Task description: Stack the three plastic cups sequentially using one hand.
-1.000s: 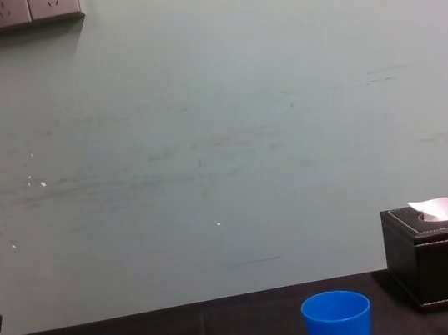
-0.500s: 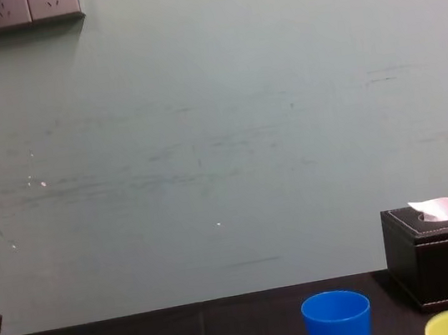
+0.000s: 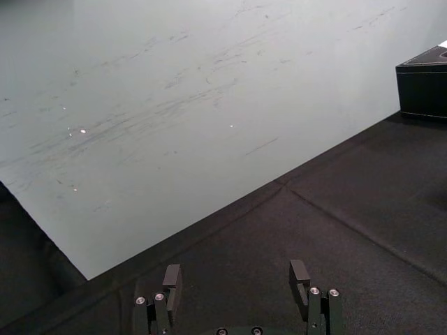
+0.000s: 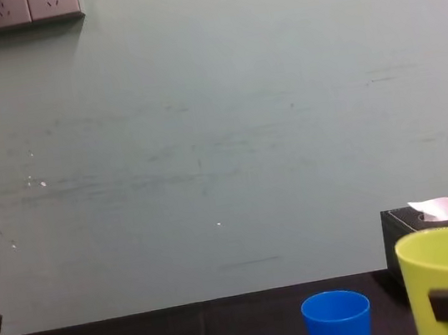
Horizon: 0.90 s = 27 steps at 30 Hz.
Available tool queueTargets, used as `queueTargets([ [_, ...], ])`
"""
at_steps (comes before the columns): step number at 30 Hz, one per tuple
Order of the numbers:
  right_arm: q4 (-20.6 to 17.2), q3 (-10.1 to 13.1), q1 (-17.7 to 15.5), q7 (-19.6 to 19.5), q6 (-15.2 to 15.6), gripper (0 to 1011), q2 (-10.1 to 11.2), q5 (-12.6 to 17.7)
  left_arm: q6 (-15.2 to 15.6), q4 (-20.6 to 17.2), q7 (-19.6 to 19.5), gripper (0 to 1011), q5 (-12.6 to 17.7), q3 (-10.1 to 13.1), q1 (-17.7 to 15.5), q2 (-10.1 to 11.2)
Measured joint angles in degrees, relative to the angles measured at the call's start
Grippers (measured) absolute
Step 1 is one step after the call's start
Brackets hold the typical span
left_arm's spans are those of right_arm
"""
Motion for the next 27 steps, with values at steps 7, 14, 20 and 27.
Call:
queueTargets([
  [7,-0.32,-0.87,2.94,-0.75,2.37,732,-1.02,0.64,0.0,0.0,0.0,1010,0.0,0.0,0.0,0.0],
  [14,1.22,-3.34,7.7,-2.01,5.14,733,-3.04,-0.21,0.0,0.0,0.0,1010,0.0,0.0,0.0,0.0],
  [20,3.44,-5.53,11.6,-2.85,7.06,733,-5.01,-1.56,0.0,0.0,0.0,1010,0.0,0.0,0.0,0.0],
  [27,6.91,-7.25,16.04,-3.24,9.45,733,-7.7,-1.77,0.0,0.0,0.0,1010,0.0,0.0,0.0,0.0],
])
